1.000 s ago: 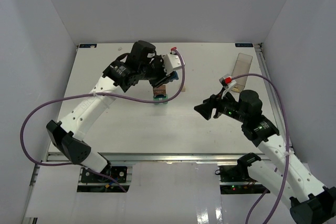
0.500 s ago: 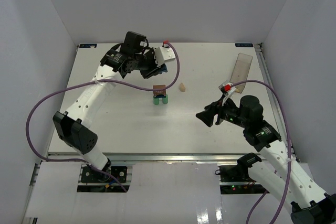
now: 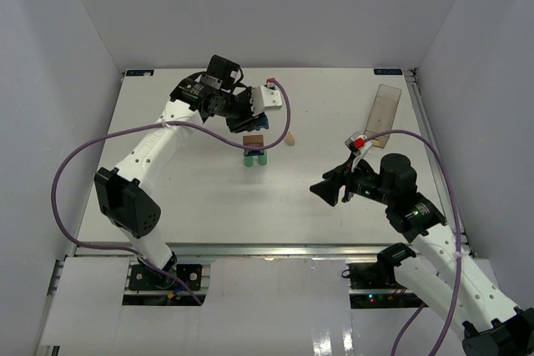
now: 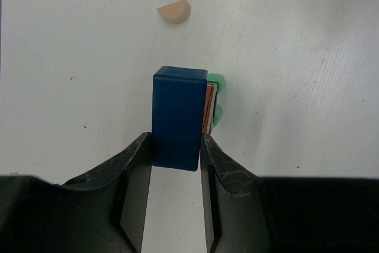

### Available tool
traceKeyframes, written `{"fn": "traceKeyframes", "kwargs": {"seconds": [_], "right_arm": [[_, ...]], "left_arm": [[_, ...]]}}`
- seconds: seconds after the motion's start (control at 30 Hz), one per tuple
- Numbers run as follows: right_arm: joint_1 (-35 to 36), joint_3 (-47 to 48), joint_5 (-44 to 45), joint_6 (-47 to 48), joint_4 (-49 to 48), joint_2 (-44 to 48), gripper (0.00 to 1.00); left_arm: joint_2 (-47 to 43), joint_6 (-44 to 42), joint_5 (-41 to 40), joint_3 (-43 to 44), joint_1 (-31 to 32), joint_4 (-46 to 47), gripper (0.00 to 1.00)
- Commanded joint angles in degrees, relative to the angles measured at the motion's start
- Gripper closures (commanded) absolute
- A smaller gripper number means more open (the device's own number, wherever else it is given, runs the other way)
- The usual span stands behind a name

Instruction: Build the wood block tower

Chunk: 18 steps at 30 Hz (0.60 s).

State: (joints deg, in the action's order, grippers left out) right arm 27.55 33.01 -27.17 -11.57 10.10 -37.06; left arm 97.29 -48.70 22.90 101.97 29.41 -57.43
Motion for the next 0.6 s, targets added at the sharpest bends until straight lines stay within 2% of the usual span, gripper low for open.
{"fn": "traceKeyframes", "kwargs": {"seconds": [0.0,0.57], "right_arm": [[0.2,-0.3,-1.9,0.4,-2.9,0.9,0.29],[0.2,-0.6,-1.8,0.8,-2.7,1.6,0.29]], "left_arm": [[1.3,-2.0,0.1,1.4,-0.1,-2.6,1.00],[1.5,-5.0,-1.6,-1.8,-0.2,-0.2,1.00]]}}
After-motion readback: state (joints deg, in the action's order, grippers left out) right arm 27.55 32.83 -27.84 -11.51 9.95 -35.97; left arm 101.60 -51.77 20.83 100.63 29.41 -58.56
